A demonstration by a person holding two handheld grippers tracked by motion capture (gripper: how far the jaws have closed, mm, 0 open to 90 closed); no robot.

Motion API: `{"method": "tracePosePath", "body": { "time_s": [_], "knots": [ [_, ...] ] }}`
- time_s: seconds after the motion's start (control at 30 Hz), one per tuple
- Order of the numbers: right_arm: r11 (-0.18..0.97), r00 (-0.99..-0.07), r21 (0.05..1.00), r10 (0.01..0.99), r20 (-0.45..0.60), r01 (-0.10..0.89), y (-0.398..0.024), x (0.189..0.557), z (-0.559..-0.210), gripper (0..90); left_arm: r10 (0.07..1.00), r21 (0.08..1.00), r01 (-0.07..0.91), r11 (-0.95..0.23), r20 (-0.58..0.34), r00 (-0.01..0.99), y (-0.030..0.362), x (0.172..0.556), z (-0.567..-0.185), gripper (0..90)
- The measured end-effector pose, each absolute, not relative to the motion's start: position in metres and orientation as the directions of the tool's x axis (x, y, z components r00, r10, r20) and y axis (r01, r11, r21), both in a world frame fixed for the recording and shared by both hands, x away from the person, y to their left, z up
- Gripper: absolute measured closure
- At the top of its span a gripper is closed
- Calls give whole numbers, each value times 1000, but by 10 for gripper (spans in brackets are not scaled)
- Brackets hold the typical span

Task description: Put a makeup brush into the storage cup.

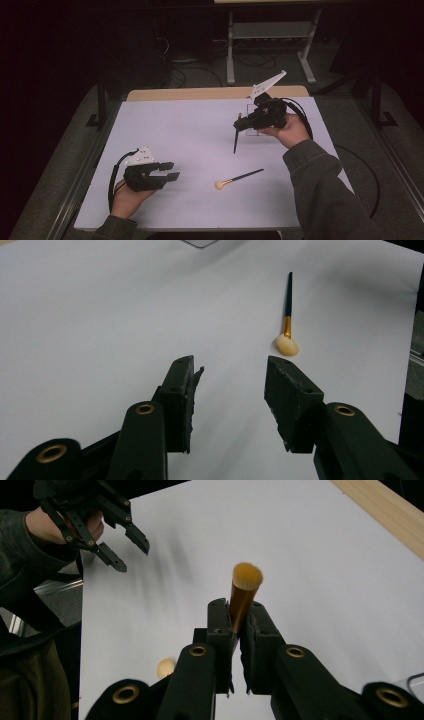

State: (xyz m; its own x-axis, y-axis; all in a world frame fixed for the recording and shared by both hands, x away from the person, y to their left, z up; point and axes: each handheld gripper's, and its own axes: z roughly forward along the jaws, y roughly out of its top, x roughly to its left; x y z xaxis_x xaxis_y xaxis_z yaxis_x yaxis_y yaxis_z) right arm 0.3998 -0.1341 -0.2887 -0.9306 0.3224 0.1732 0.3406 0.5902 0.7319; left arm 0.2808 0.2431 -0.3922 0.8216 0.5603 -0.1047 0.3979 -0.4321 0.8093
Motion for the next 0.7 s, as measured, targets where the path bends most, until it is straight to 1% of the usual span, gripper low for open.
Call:
{"method": "tracePosePath", "body": {
  "time_s": [0.37,0.6,0.67,0.7],
  "knots": [
    [611,-930,718,338,143,333,-135,413,-275,829,575,816,405,-412,-112,810,248,279,-391,540],
    [600,-922,723,362,135,341,-142,425,-267,829,577,816,405,-412,-110,809,250,280,-391,540],
    [592,-915,722,375,146,358,-144,427,-265,829,578,816,406,-412,-111,809,250,280,-391,536],
    [590,-917,728,376,136,350,-146,430,-264,829,578,816,405,-413,-109,809,251,280,-391,535]
  ]
}}
